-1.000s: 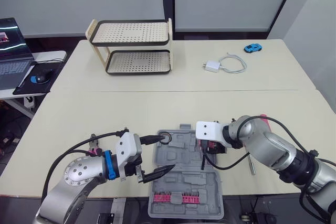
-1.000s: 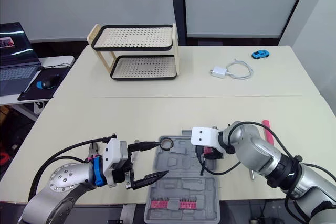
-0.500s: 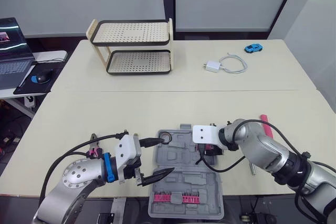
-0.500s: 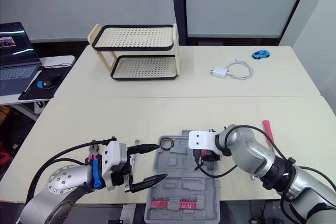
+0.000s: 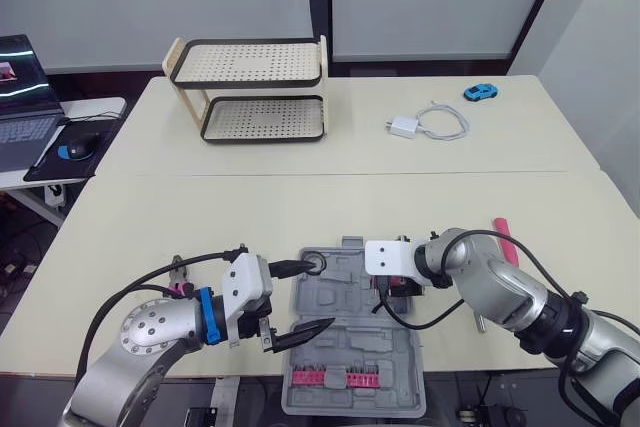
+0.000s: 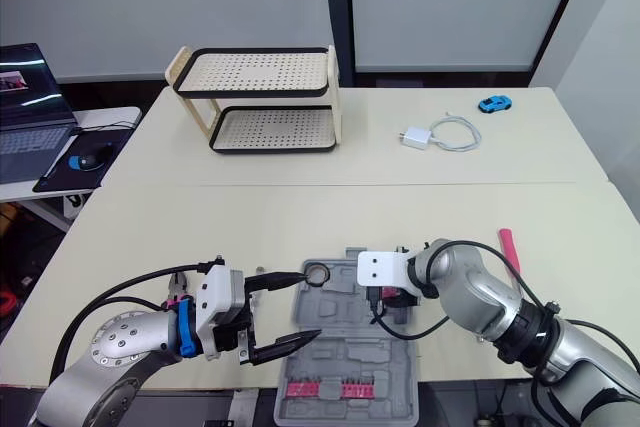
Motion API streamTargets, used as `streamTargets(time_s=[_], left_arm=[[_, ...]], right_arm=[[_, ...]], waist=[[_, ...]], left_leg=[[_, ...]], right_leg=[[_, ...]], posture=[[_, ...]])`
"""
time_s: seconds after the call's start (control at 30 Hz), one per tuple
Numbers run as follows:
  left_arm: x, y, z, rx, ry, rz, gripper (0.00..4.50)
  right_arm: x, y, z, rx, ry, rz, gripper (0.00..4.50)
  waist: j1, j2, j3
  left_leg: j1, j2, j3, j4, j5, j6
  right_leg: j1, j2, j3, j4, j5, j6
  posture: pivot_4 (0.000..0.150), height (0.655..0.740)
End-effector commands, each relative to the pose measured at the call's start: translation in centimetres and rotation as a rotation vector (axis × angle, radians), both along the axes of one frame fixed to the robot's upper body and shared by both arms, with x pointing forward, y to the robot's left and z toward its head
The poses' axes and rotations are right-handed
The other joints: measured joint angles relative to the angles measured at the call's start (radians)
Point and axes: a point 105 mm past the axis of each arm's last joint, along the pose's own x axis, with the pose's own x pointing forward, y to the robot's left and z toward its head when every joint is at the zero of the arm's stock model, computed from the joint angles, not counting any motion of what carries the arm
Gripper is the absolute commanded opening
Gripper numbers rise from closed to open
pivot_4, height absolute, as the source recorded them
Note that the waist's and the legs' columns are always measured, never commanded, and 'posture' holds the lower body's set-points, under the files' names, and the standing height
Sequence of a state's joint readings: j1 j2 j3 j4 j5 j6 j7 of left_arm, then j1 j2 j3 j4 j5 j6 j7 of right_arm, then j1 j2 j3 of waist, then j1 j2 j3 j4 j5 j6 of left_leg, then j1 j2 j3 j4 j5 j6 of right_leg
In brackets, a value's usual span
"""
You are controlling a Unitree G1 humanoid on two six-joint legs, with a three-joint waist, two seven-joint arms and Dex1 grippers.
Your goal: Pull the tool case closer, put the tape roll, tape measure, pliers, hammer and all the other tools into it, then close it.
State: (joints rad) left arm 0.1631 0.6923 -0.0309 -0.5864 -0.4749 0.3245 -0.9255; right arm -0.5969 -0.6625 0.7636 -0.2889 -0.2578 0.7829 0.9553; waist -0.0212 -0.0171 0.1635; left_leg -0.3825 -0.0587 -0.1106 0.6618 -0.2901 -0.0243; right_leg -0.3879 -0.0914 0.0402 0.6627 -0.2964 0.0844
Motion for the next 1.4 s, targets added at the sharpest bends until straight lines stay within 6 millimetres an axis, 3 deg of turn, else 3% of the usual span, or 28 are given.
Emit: streamTargets(time_s=[0.03, 0.17, 0.3, 0.33, 0.9, 1.4], left_arm=[[-0.2, -0.4, 1.1, -0.016, -0.035, -0.020, 4.50], [-0.2, -0.4, 1.1, -0.016, -0.033, -0.019, 4.50], [-0.3, -0.5, 0.9, -0.015, -0.022, -0.024, 4.50], [-0.2, -0.5, 0.9, -0.015, -0.022, -0.022, 4.50], [0.5, -0.7, 0.9, -0.019, -0.038, -0.030, 4.50], [0.2, -0.5, 0.7, -0.013, -0.031, -0.031, 4.50]], right_arm=[[0.0, -0.1, -0.1, 0.002, -0.002, -0.008, 3.15], [0.1, -0.1, 0.0, 0.005, 0.002, -0.009, 3.15], [0.1, -0.1, 0.1, 0.007, -0.004, -0.007, 4.41], [0.2, -0.1, 0.3, 0.010, -0.007, -0.007, 4.47], [-0.8, -0.5, 3.2, 0.083, 0.005, -0.004, 4.47], [-0.8, -1.1, 1.2, 0.095, 0.049, -0.104, 4.47]], waist=[[-0.003, 0.000, 0.000], [-0.004, 0.000, 0.000], [-0.004, 0.000, 0.000], [-0.005, 0.000, 0.000], [-0.005, 0.000, 0.000], [-0.005, 0.000, 0.000]], left_leg=[[0.000, 0.000, 0.000, 0.000, 0.000, 0.000], [0.000, 0.000, 0.000, 0.000, 0.000, 0.000], [0.000, 0.000, 0.000, 0.000, 0.000, 0.000], [0.000, 0.000, 0.000, 0.000, 0.000, 0.000], [-0.001, 0.000, 0.000, 0.000, 0.000, 0.000], [-0.001, 0.000, 0.000, 0.000, 0.000, 0.000]], right_leg=[[0.000, 0.000, 0.000, 0.000, 0.000, 0.000], [0.000, 0.000, 0.000, 0.000, 0.000, 0.000], [0.000, 0.000, 0.000, 0.000, 0.000, 0.000], [0.000, 0.000, 0.000, 0.000, 0.000, 0.000], [0.000, 0.000, 0.000, 0.000, 0.000, 0.000], [0.000, 0.000, 0.000, 0.000, 0.000, 0.000]], posture=[[0.150, 0.7400], [0.150, 0.7400], [0.150, 0.7400], [0.150, 0.7400], [0.150, 0.7400], [0.150, 0.7400]])
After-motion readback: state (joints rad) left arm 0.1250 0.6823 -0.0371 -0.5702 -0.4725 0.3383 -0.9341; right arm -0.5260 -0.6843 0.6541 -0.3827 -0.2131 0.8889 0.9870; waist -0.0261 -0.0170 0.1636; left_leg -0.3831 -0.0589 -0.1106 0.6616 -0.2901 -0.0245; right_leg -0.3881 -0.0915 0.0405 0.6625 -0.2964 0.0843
